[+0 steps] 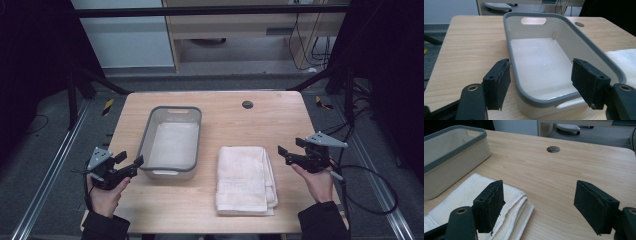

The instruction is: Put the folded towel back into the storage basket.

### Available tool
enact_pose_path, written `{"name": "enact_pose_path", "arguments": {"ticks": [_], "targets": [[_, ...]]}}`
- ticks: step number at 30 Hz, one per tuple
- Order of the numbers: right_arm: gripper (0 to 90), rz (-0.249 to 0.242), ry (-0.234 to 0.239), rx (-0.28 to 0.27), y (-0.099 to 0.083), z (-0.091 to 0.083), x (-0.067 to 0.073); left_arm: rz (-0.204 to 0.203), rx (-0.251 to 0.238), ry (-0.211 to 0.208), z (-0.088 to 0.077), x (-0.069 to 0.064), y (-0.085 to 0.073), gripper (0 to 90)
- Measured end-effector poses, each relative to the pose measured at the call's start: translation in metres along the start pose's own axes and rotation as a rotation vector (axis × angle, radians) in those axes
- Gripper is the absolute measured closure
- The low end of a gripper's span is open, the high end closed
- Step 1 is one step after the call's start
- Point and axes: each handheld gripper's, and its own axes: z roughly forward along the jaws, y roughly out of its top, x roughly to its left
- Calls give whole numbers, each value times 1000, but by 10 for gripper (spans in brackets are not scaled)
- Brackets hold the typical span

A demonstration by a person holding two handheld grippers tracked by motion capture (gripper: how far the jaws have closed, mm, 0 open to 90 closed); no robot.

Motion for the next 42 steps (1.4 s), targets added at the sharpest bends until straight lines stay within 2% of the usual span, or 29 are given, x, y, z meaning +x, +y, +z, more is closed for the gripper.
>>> {"name": "enact_pose_path", "arguments": {"ticks": [4,11,13,27,32,42], "targets": [[234,4,12,-9,5,1,0,11,-4,-13,3,-7,4,308],[224,-2,44,-15,16,7,6,36,-11,-46,12,-28,13,305],[222,-1,44,-11,17,8,6,40,-11,-48,13,-31,13,305],[232,-7,43,-25,26,12,8,91,8,-113,35,-70,17,303],[235,6,50,-29,28,13,7,97,14,-127,39,-78,17,302],[238,-8,59,-38,35,16,10,119,22,-163,49,-99,18,305]]}}
